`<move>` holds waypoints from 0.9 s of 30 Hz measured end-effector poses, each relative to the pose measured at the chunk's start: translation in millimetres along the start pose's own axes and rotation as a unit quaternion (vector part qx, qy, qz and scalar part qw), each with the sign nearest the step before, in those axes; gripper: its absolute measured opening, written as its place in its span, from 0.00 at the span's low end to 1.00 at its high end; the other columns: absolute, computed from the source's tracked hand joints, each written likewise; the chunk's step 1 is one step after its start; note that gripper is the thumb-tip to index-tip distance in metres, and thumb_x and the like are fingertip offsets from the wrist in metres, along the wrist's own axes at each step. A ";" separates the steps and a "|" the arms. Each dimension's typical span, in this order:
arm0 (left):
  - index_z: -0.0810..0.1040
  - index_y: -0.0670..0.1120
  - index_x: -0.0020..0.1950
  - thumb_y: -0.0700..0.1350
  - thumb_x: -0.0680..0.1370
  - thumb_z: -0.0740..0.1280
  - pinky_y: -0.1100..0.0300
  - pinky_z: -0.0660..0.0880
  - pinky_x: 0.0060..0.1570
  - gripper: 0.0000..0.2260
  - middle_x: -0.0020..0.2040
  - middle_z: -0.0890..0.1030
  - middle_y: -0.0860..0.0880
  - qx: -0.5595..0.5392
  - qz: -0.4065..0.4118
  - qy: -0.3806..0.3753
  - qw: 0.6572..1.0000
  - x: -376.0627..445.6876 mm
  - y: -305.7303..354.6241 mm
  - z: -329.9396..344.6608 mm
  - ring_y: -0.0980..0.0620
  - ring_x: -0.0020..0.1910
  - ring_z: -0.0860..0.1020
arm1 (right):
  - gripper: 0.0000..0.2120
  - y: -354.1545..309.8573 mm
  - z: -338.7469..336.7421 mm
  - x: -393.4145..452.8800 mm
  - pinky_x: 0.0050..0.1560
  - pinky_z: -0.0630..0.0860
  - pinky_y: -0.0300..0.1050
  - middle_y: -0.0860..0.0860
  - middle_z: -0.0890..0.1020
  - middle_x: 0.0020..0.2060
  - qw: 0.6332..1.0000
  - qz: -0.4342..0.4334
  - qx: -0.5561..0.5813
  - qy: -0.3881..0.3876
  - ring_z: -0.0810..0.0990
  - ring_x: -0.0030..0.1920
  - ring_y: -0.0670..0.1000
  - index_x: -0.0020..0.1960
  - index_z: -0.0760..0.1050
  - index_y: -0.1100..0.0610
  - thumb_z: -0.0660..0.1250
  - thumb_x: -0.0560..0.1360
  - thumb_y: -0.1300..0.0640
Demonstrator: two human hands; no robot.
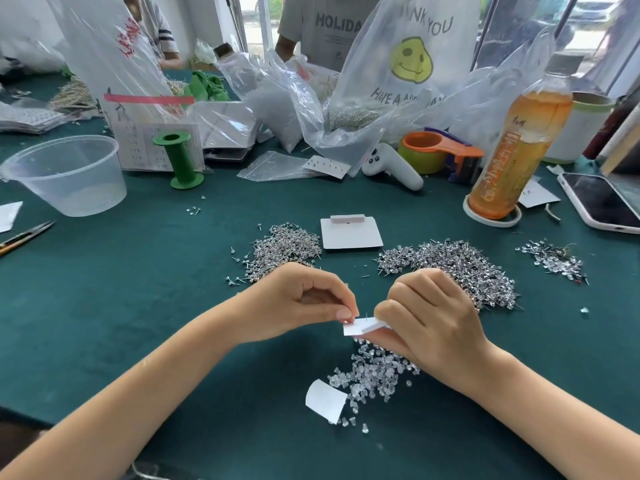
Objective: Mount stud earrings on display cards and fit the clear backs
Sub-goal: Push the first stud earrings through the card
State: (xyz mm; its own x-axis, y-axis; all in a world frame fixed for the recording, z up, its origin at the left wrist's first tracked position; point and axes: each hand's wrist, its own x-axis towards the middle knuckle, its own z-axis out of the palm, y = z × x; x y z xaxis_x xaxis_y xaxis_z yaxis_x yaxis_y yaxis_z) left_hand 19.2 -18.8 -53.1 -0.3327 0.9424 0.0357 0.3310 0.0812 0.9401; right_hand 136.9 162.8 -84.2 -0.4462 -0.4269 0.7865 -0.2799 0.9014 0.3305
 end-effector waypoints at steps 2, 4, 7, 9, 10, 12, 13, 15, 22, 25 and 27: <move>0.81 0.46 0.45 0.36 0.75 0.69 0.67 0.75 0.48 0.06 0.41 0.84 0.54 0.001 -0.003 -0.006 1.000 -0.2 0.6 -0.1 0.58 0.42 0.81 | 0.22 0.2 0.2 -0.6 0.40 0.69 0.44 0.51 0.74 0.28 1.000 -0.007 -0.003 0.001 0.76 0.30 0.54 0.30 0.75 0.57 0.62 0.79 0.48; 0.81 0.45 0.45 0.35 0.75 0.69 0.68 0.74 0.48 0.06 0.41 0.84 0.55 0.002 -0.005 -0.007 1.000 -0.2 1.2 0.4 0.58 0.42 0.81 | 0.22 0.3 0.2 -0.6 0.39 0.69 0.44 0.51 0.74 0.28 1.000 -0.015 -0.009 0.006 0.76 0.30 0.54 0.29 0.75 0.57 0.62 0.79 0.48; 0.81 0.44 0.46 0.35 0.75 0.69 0.68 0.74 0.48 0.06 0.41 0.83 0.54 -0.001 -0.006 -0.010 1.000 -0.3 2.0 2.0 0.59 0.42 0.80 | 0.21 -0.2 0.5 -0.6 0.42 0.68 0.44 0.50 0.74 0.27 0.999 -0.028 -0.035 0.014 0.76 0.30 0.53 0.31 0.74 0.56 0.63 0.79 0.47; 0.81 0.44 0.46 0.34 0.75 0.69 0.67 0.74 0.48 0.06 0.41 0.83 0.54 -0.002 -0.006 -0.010 1.000 -0.6 2.5 3.3 0.59 0.43 0.80 | 0.18 -1.1 0.4 -0.9 0.43 0.66 0.45 0.50 0.74 0.27 0.998 -0.038 -0.055 0.018 0.76 0.29 0.52 0.34 0.71 0.55 0.63 0.79 0.47; 0.81 0.44 0.46 0.34 0.75 0.69 0.67 0.75 0.48 0.06 0.41 0.83 0.54 0.000 -0.005 -0.009 1.000 -0.7 2.7 3.6 0.58 0.43 0.80 | 0.17 -1.2 0.1 -1.1 0.44 0.65 0.45 0.49 0.74 0.28 0.997 -0.042 -0.062 0.018 0.77 0.30 0.52 0.36 0.69 0.55 0.63 0.79 0.47; 0.81 0.45 0.46 0.34 0.75 0.69 0.67 0.74 0.48 0.06 0.41 0.83 0.54 0.006 -0.004 -0.006 1.000 -0.7 3.0 4.0 0.59 0.42 0.80 | 0.17 -0.9 -0.6 -1.7 0.44 0.64 0.46 0.49 0.74 0.28 0.997 -0.042 -0.064 0.016 0.77 0.30 0.52 0.34 0.71 0.55 0.62 0.79 0.48; 0.81 0.45 0.45 0.34 0.75 0.68 0.68 0.74 0.48 0.06 0.41 0.83 0.55 0.007 -0.004 -0.006 1.000 -0.7 3.4 4.0 0.59 0.42 0.80 | 0.18 -0.9 -1.1 -1.9 0.44 0.63 0.46 0.49 0.74 0.28 0.997 -0.042 -0.065 0.015 0.77 0.30 0.52 0.33 0.71 0.55 0.63 0.79 0.49; 0.81 0.45 0.45 0.34 0.75 0.68 0.68 0.74 0.48 0.06 0.41 0.83 0.54 0.008 -0.004 -0.008 1.000 -0.9 3.4 3.8 0.59 0.42 0.80 | 0.16 -1.6 -2.0 -1.6 0.44 0.63 0.46 0.48 0.74 0.28 0.996 -0.043 -0.073 0.013 0.77 0.30 0.51 0.35 0.69 0.54 0.63 0.78 0.49; 0.82 0.44 0.47 0.39 0.71 0.72 0.64 0.77 0.48 0.06 0.43 0.85 0.49 -0.047 0.001 0.043 0.998 -0.4 0.6 3.4 0.54 0.43 0.82 | 0.21 -0.8 -0.7 -0.2 0.44 0.63 0.45 0.49 0.74 0.28 0.997 -0.027 -0.075 0.015 0.76 0.29 0.52 0.29 0.74 0.55 0.63 0.78 0.49; 0.83 0.47 0.46 0.42 0.69 0.73 0.64 0.76 0.47 0.06 0.41 0.85 0.47 -0.073 -0.009 0.059 0.996 -1.1 -0.1 2.5 0.54 0.41 0.82 | 0.19 -0.6 0.5 -0.8 0.44 0.63 0.46 0.49 0.74 0.28 0.997 -0.028 -0.077 0.015 0.76 0.29 0.52 0.30 0.74 0.55 0.64 0.78 0.49; 0.83 0.46 0.46 0.43 0.69 0.73 0.64 0.77 0.47 0.07 0.41 0.85 0.47 -0.076 -0.016 0.064 0.995 -1.7 -0.2 2.6 0.54 0.41 0.82 | 0.18 -0.4 0.8 -1.2 0.45 0.63 0.46 0.49 0.74 0.28 0.996 -0.032 -0.076 0.015 0.76 0.29 0.52 0.31 0.74 0.55 0.64 0.78 0.49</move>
State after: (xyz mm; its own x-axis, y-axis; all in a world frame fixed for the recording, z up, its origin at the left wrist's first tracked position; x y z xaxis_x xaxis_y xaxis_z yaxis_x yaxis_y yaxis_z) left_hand 22.0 -19.5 -54.3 -0.4543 0.8900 0.0393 0.1845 0.0508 0.9815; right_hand 136.9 162.9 -85.7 -0.4059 -0.4837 0.7754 -0.1731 0.8738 0.4545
